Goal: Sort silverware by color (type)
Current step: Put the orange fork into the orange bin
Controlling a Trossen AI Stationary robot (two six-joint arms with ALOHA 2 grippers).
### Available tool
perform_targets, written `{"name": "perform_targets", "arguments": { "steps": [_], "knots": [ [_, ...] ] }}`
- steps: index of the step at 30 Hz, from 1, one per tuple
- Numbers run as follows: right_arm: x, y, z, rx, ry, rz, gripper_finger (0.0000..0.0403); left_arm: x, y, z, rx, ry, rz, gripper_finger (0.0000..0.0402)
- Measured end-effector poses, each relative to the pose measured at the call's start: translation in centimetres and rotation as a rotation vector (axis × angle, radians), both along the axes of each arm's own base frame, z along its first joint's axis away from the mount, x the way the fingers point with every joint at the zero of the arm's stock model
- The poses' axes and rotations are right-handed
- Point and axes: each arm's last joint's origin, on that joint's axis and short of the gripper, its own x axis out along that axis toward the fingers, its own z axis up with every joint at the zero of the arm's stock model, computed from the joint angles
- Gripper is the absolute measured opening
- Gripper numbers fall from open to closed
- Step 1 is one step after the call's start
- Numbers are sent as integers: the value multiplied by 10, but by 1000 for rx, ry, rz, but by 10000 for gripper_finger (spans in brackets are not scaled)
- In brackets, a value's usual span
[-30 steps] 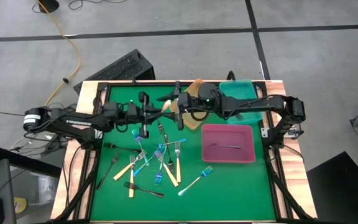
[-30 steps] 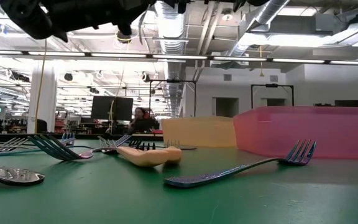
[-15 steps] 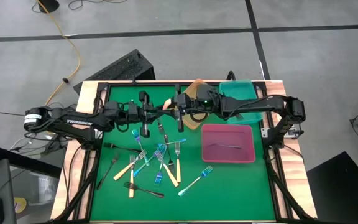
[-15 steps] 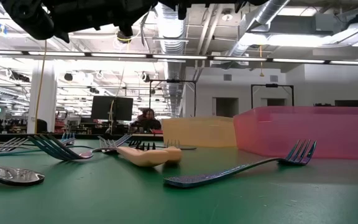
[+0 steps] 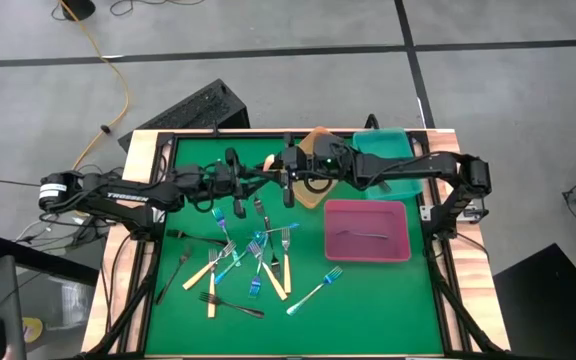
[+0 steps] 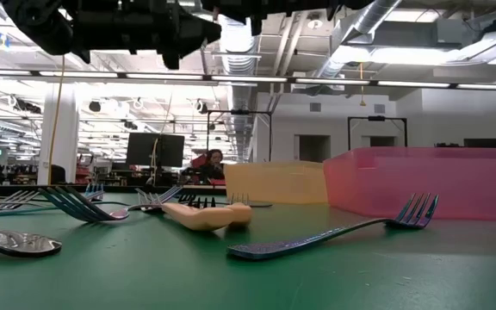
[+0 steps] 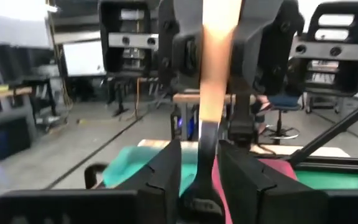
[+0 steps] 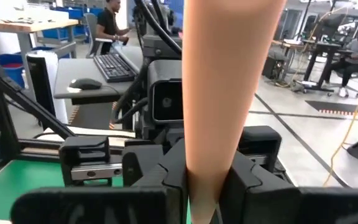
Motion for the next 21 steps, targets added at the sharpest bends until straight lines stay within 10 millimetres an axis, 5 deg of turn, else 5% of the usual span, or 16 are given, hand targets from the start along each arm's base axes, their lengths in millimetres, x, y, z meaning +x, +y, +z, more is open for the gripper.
{"name": "perform_targets", "arguments": {
  "steps": [13,21],
  "knots": [
    [-9,-33,-13,30,151,-71,75,-7,2,-10,-56,152,115,156],
    [-25,-61,-35,-54,465,-221,75,-9,4,-23,-120,271,195,162]
  ]
}}
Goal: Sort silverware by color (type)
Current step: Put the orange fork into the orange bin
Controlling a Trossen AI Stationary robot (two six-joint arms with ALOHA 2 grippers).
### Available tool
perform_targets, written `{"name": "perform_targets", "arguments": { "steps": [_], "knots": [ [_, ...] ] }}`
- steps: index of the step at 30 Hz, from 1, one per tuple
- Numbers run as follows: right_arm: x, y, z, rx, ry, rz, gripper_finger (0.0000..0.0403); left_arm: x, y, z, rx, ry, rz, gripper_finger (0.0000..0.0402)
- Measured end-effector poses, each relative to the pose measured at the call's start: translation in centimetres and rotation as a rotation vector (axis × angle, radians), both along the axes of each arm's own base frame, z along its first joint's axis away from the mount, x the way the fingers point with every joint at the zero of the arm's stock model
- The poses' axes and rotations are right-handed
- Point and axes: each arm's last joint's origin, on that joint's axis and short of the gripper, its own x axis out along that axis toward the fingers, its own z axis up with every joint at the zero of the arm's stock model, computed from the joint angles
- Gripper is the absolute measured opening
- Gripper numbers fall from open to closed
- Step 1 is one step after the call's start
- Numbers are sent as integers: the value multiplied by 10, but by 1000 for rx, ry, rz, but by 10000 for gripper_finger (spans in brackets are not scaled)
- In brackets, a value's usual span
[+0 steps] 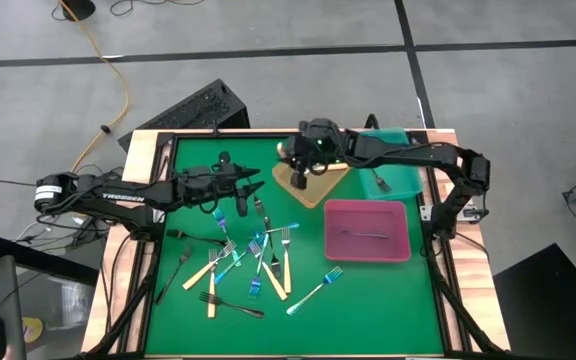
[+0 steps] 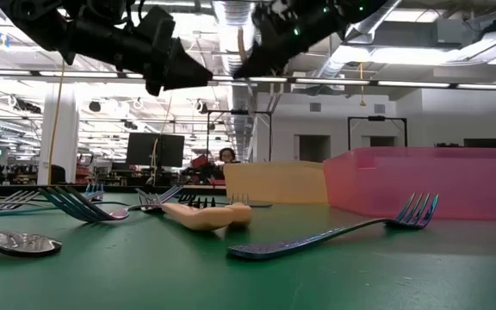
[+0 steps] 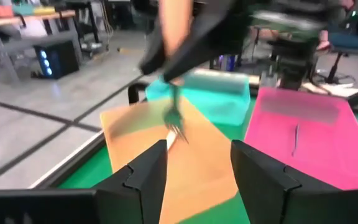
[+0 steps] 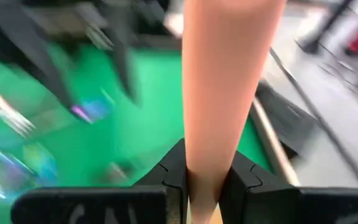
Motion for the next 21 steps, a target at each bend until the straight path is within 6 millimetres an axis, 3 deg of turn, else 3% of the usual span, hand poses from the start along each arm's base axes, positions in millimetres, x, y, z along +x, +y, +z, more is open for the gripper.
{"name": "perform_targets", "arguments": {
  "steps": [6,10,21],
  "knots": [
    [-14,-14,-11,-239,274,-49,75,0,0,-2,-30,10,6,162],
    [-22,-18,-22,-300,420,-44,75,-1,0,-2,-29,11,12,162],
    [-3,-23,-96,-355,716,92,75,-2,2,-4,-35,32,56,162]
  ]
}}
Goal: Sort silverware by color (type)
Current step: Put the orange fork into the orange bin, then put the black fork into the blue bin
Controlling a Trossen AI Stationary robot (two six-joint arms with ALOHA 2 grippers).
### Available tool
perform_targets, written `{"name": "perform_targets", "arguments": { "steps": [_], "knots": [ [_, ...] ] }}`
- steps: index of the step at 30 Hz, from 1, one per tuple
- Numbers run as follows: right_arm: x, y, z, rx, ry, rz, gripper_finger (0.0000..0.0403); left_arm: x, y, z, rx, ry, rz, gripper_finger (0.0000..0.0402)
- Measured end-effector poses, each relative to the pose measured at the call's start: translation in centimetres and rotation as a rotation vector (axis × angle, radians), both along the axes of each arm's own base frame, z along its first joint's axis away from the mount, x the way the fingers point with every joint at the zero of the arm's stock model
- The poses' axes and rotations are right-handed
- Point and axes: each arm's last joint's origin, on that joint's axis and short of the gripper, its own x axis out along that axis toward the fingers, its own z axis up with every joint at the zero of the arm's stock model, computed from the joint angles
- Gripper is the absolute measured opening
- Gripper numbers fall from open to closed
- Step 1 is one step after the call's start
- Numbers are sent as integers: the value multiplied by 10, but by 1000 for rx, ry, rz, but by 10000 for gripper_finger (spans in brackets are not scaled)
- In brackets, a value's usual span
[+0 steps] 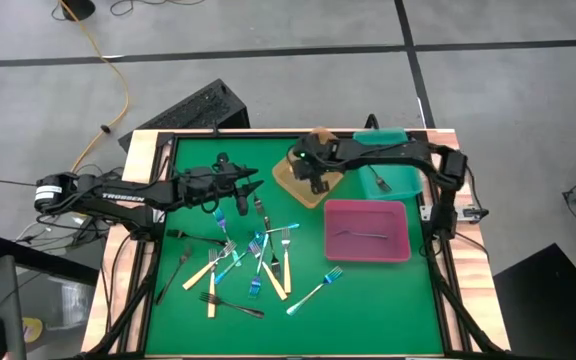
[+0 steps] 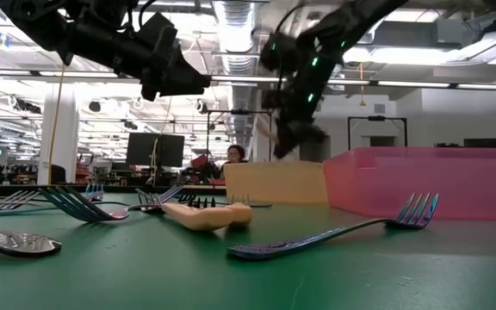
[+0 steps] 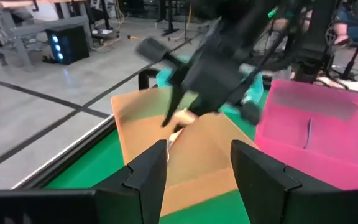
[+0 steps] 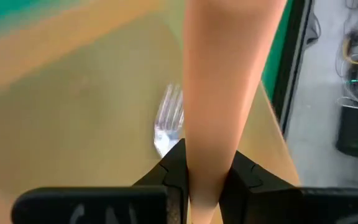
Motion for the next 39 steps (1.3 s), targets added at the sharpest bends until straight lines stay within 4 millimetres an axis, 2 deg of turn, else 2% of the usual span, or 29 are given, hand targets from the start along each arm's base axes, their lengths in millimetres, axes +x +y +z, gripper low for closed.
{"name": "perform_targets", "arguments": {
  "steps": [7,13,17,25,27,33,39],
  "knots": [
    [-4,-3,-17,53,107,18,75,0,0,-1,-8,13,5,162],
    [-1,-2,-26,140,109,81,75,-1,1,-1,-1,15,22,162],
    [-2,-1,-45,177,199,96,75,-1,1,-2,-2,18,24,162],
    [-1,-1,-52,190,218,96,75,-1,1,-2,-2,23,27,162],
    [-1,-1,-52,192,218,96,91,-1,2,-2,-4,22,32,162],
    [-1,-1,-52,204,209,69,182,-1,3,-2,-5,21,35,162],
    [0,-1,-51,204,193,53,201,-1,3,-2,-6,21,35,162]
  ]
}}
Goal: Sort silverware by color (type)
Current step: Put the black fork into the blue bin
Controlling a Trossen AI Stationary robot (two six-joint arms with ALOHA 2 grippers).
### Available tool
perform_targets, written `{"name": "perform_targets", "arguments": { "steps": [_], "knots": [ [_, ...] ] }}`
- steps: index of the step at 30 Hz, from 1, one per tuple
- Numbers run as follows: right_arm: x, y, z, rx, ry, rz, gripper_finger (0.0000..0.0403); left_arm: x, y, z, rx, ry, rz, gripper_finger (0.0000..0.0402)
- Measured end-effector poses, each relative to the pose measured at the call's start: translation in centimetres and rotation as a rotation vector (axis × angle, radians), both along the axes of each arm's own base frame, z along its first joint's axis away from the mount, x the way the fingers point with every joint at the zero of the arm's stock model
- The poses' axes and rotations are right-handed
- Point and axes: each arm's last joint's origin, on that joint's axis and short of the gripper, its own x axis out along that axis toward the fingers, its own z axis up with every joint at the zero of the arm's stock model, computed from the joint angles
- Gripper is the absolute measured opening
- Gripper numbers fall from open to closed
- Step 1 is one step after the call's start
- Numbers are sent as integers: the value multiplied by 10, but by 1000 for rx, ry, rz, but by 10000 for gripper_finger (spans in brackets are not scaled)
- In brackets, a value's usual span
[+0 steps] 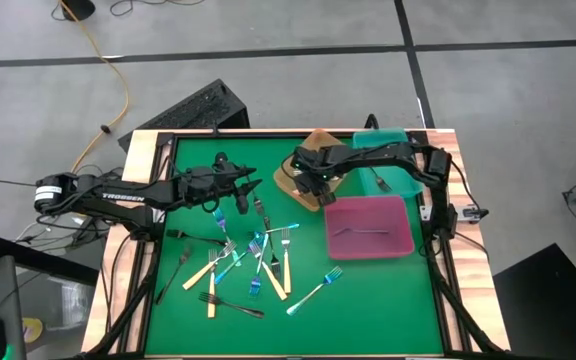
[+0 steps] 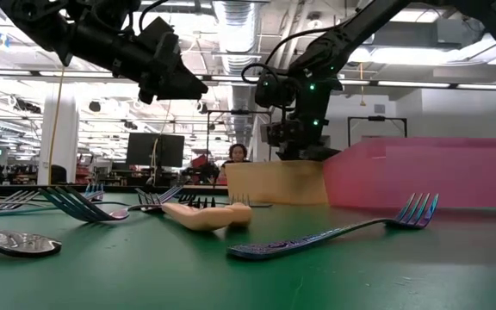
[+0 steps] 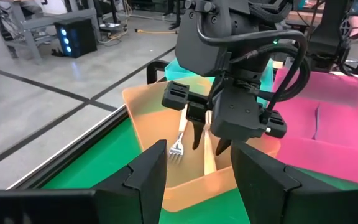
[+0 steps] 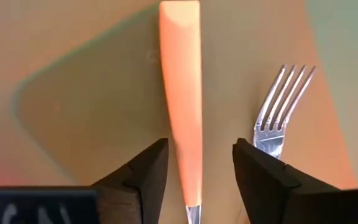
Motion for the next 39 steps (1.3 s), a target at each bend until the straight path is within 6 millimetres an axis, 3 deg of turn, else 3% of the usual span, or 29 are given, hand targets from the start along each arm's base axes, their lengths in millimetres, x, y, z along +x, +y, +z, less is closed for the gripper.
{"name": "perform_targets", "arguments": {
  "steps": [6,13,24,29,39],
  "knots": [
    [7,-3,9,-8,-27,-7,196,0,0,-2,-4,20,-2,162],
    [16,-5,48,12,-25,-24,196,-2,-1,-8,-41,154,-5,162],
    [18,9,128,45,16,-14,196,1,-1,31,-30,452,-68,162],
    [-6,16,165,149,32,-73,196,0,-3,41,-27,458,-148,162],
    [-104,41,233,253,-184,-293,190,-21,-8,51,42,402,-172,162]
  ]
}}
